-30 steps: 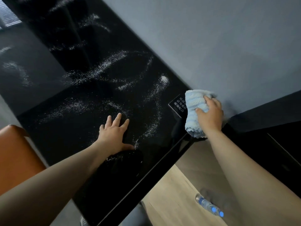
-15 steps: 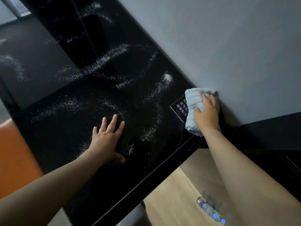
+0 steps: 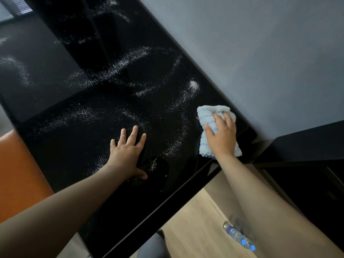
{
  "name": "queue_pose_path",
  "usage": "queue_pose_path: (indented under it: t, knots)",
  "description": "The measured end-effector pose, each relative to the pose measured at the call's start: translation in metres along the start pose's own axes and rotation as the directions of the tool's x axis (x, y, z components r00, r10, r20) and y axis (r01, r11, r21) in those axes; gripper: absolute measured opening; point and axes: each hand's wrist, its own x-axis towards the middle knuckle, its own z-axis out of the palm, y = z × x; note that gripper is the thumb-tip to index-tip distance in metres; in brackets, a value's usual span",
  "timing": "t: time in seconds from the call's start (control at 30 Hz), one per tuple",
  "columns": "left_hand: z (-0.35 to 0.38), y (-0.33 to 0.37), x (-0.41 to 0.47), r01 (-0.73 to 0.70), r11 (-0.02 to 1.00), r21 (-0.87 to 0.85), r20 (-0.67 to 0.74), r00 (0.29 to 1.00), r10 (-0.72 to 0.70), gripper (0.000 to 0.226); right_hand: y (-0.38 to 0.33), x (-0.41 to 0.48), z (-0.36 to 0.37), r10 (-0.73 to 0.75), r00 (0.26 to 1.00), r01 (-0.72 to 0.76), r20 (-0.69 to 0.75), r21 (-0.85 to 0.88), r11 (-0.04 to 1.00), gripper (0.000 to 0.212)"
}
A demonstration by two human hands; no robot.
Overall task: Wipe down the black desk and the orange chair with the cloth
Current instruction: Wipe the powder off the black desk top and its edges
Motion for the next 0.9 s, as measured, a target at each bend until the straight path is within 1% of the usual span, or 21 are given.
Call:
queue_pose_path:
  t: [0.2, 0.37, 0.5, 0.57, 0.63, 0.77, 0.9]
  knots:
    - [-0.001, -0.001, 0.000, -0.001, 1.000, -0.006, -0.007, 1.000, 0.001, 0.141, -0.019, -0.031, 0.008, -0.055, 0.998, 0.054, 0.023, 0.034, 0.998, 0.044]
    - [0.001, -0.004, -0.003, -0.024, 1.000, -0.005, -0.055, 0.998, 0.024, 0.139, -0.031, -0.048, 0.011, -0.062, 0.994, 0.060, 0.089, 0.024, 0.998, 0.044]
    - [0.005, -0.015, -0.010, -0.072, 0.991, -0.111, -0.106, 0.993, 0.060, 0.135, -0.045, -0.066, 0.015, -0.089, 0.988, 0.087, 0.127, 0.024, 0.996, 0.045]
    - [0.010, -0.025, -0.020, -0.080, 0.992, -0.095, -0.107, 0.992, 0.070, 0.132, -0.053, -0.079, 0.018, -0.110, 0.982, 0.107, 0.151, 0.027, 0.994, 0.045]
    - [0.017, -0.039, -0.032, -0.065, 0.995, -0.070, -0.096, 0.994, 0.058, 0.130, -0.060, -0.091, 0.021, -0.124, 0.978, 0.120, 0.167, 0.032, 0.992, 0.046]
    - [0.022, -0.065, -0.053, -0.012, 0.996, -0.088, -0.069, 0.998, 0.006, 0.128, -0.074, -0.109, 0.026, -0.111, 0.979, 0.104, 0.171, 0.048, 0.993, 0.046]
    - [0.026, -0.087, -0.070, 0.013, 0.997, -0.079, -0.040, 0.999, -0.016, 0.128, -0.086, -0.127, 0.031, -0.111, 0.976, 0.103, 0.185, 0.049, 0.993, 0.046]
